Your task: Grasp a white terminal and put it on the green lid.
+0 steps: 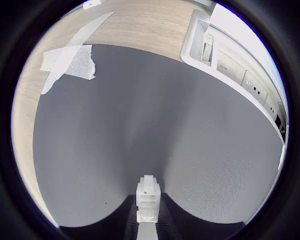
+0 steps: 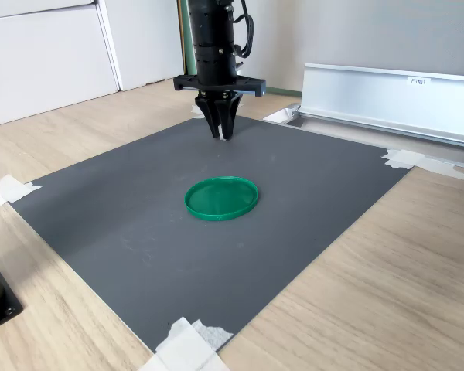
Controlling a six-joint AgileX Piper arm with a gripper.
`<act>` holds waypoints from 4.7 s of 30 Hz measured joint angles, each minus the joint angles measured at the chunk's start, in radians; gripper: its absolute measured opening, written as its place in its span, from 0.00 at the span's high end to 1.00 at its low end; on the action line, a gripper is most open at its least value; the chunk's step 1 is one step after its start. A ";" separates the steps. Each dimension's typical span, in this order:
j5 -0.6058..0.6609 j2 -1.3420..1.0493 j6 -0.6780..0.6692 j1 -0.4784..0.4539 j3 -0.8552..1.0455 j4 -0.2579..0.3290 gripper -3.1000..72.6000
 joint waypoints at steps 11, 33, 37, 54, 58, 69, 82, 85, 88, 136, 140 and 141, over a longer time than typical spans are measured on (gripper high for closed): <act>0.079 -0.184 -0.116 0.000 0.059 0.009 0.84; 0.033 -0.627 -0.315 -0.382 0.572 -0.022 0.84; -0.052 -0.579 -0.330 -0.389 0.582 -0.024 0.84; -0.087 -0.469 -0.327 -0.390 0.582 -0.025 0.61; -0.070 -0.469 -0.310 -0.390 0.582 -0.038 0.36; -0.077 -0.657 -0.267 -0.394 0.582 -0.065 0.27; -0.050 -1.071 -0.260 -0.394 0.584 0.097 0.96; -0.081 -1.170 -0.240 -0.394 0.618 0.138 0.97; -0.166 -1.285 -0.230 -0.394 0.712 0.142 0.97; -0.673 -1.975 0.038 -0.394 1.440 0.097 0.97; -0.673 -1.975 0.038 -0.394 1.440 0.097 0.97; -0.673 -1.975 0.038 -0.394 1.440 0.097 0.97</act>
